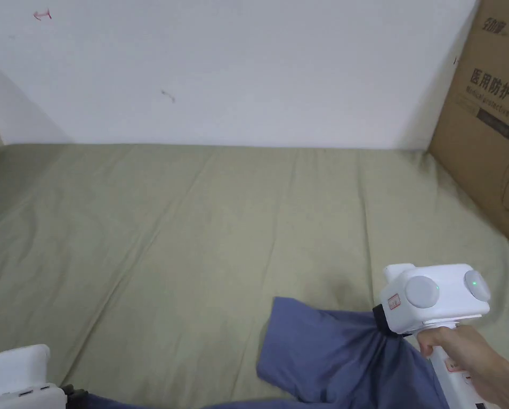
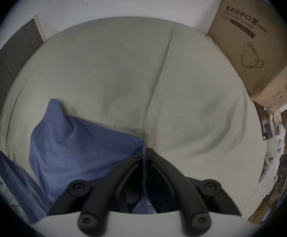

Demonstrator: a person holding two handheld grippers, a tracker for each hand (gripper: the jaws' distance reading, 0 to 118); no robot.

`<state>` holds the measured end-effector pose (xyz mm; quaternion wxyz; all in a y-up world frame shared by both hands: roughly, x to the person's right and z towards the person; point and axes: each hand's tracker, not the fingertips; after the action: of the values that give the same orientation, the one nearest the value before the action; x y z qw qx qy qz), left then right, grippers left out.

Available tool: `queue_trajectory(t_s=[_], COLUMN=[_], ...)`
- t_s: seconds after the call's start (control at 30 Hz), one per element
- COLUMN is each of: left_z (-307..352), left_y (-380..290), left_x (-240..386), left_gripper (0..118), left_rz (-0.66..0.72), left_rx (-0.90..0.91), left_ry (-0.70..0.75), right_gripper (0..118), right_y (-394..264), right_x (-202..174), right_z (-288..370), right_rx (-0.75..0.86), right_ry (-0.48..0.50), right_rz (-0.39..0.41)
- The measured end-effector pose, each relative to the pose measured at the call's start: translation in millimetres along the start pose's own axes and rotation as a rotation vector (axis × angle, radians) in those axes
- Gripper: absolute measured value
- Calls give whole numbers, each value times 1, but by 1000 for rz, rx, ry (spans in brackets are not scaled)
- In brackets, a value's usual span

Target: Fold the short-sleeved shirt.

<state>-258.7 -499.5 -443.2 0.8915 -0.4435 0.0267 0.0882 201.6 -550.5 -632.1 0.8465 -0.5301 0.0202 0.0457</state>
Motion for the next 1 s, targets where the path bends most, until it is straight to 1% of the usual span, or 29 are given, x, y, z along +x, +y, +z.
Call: queue_trajectory(t_s=[0.07, 0.1, 0.13, 0.2, 0.23, 0.37, 0.43, 0.47, 0.5, 0.53, 0.63, 0.67, 0.8, 0.9, 1.0], left_z=[14, 21, 30, 50, 61, 113, 138, 150, 160, 170, 191, 196, 220, 240, 256], left_y=[4, 8, 12, 21, 28, 53, 69, 76, 81, 86, 102, 108, 146, 181, 219], left_x=[-1, -2, -5, -10, -12, -13, -13, -13, -12, -11, -2, -1, -5, -7, 0], left_gripper=[6, 6, 6, 6, 6, 6, 6, 6, 6, 6, 6, 6, 6, 6, 6], left_rz=[-18, -20, -21, -5, -8, -32, -28, -8, -2, 7, -52, -73, -96, -105, -153], left_rx=[24, 28, 46, 82, 110, 221, 301, 340, 370, 397, 423, 435, 474, 542, 594], left_ry=[-1, 0, 1, 14, 17, 29, 24, 3, -21, -27, 4, 16, 25, 37, 74], right_gripper=[1, 1, 1, 1, 1, 1, 1, 1, 1, 1, 1, 1, 1, 1, 1], right_y=[6, 9, 10, 11, 11, 10, 13, 13, 12, 12, 13, 15, 35, 59, 82], right_x=[11, 18, 22, 32, 39, 70, 96, 102, 105, 104, 84, 80, 77, 71, 62], right_z=[21, 37, 60, 102, 125, 218, 258, 279, 296, 314, 354, 363, 395, 418, 446], right_rx=[38, 70, 114, 193, 235, 380, 451, 495, 513, 541, 586, 600, 647, 672, 707], right_ry=[26, 55, 63, 81, 77, 134, 161, 197, 218, 223, 169, 158, 187, 171, 189], right_rz=[-86, -118, -142, -145, -159, -210, -254, -287, -303, -300, -240, -234, -268, -270, -299])
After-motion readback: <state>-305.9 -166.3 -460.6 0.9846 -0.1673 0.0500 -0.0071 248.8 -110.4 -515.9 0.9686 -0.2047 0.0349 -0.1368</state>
